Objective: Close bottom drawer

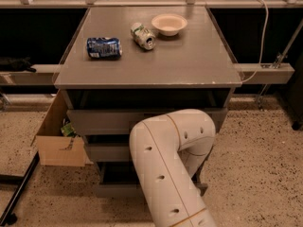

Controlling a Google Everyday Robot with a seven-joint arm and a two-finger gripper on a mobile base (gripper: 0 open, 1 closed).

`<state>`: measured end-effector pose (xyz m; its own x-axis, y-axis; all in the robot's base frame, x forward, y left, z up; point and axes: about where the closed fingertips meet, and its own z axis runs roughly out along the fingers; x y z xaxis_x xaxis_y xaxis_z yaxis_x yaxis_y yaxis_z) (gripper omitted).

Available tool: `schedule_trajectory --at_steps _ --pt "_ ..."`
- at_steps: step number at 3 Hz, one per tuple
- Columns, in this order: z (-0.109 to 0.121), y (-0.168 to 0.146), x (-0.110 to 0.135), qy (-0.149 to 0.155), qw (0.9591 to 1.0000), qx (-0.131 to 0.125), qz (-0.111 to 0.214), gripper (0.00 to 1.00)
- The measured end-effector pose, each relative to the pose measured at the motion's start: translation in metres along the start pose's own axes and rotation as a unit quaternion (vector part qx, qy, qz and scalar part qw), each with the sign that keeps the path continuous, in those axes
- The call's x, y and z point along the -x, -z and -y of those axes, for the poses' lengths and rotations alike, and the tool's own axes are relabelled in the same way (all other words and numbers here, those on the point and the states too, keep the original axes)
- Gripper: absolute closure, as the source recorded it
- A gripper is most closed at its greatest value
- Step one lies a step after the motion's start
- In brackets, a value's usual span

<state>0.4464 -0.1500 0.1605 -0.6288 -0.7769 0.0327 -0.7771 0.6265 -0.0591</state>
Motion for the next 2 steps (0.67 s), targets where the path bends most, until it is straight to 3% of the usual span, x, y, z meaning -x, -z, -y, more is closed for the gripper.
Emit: schedule_trajectory --at_steps 1,2 --pt "-0.0013 0.0000 0.0000 0.000 1.0000 0.002 0.000 1.00" --pt "-0.0055 0.0048 0.0020 0.023 0.9997 0.000 0.006 1.00"
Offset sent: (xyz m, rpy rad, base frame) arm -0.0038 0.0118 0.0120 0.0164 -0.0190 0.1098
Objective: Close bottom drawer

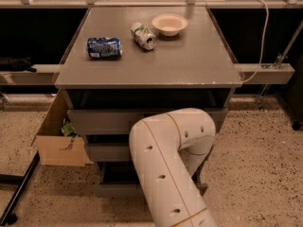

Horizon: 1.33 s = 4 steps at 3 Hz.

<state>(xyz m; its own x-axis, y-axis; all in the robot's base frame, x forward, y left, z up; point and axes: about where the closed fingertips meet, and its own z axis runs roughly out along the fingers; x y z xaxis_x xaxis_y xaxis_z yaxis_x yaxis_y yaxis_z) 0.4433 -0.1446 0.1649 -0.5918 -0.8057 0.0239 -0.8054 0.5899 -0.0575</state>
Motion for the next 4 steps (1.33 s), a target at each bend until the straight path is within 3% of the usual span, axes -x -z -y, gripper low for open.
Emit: schedule_trajectory --at_steps 1,2,3,4 --pt "-0.025 -0.001 0.002 0.115 0.9930 -0.017 -0.024 1.00" --pt "-0.041 -0.002 0.010 0.197 0.9792 -0.027 -0.042 1.00" --pt "-0.041 -0.002 0.010 0.197 0.9792 -0.027 -0.042 1.00" --pt "-0.040 -0.002 0.010 0.188 0.9806 -0.043 -0.031 1.00"
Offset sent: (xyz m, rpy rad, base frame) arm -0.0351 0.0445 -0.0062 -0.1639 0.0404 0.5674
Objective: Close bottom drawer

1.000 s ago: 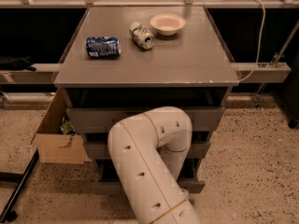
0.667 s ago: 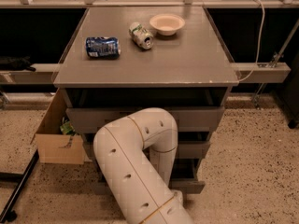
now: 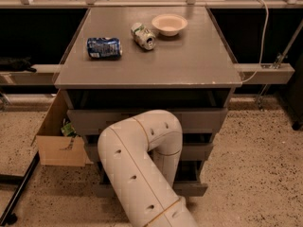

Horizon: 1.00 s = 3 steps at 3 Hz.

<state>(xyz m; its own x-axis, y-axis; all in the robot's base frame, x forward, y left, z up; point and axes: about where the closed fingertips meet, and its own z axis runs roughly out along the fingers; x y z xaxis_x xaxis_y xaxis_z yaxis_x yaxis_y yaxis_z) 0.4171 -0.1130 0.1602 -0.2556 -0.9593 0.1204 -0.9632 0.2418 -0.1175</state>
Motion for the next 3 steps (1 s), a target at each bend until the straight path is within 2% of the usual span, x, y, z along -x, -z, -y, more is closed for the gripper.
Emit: schedule_trajectory --at_steps 1,2,3 --pt "-0.0314 -0.0039 -0.0042 -0.037 0.9986 -0.019 0.031 1.00" --pt "-0.0233 -0.0034 0.0040 -0.048 0.9960 -0.058 0.049 1.00" --pt "-0.0221 -0.0033 0.0034 -0.048 0.9959 -0.060 0.048 1.00"
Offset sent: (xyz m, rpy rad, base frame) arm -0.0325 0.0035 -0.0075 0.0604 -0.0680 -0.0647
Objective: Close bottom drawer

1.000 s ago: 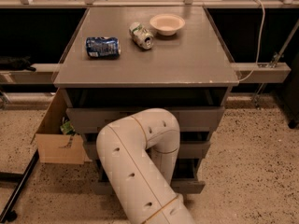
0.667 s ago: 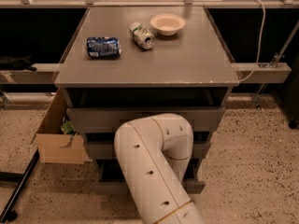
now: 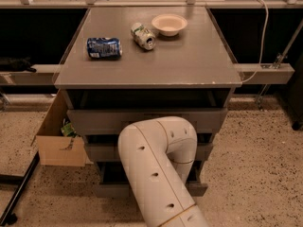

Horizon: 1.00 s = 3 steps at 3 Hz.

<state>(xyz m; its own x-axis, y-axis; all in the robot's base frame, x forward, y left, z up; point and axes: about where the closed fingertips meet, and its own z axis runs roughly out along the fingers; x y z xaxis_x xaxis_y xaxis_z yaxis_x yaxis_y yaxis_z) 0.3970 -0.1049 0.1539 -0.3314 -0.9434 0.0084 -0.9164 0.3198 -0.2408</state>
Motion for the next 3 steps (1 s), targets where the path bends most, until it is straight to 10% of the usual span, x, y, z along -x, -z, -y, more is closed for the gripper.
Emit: schedule_trajectory --at_steps 3 --pt "0.0041 -0.0091 0.0002 -0.068 0.9962 -0.044 0.031 1.00"
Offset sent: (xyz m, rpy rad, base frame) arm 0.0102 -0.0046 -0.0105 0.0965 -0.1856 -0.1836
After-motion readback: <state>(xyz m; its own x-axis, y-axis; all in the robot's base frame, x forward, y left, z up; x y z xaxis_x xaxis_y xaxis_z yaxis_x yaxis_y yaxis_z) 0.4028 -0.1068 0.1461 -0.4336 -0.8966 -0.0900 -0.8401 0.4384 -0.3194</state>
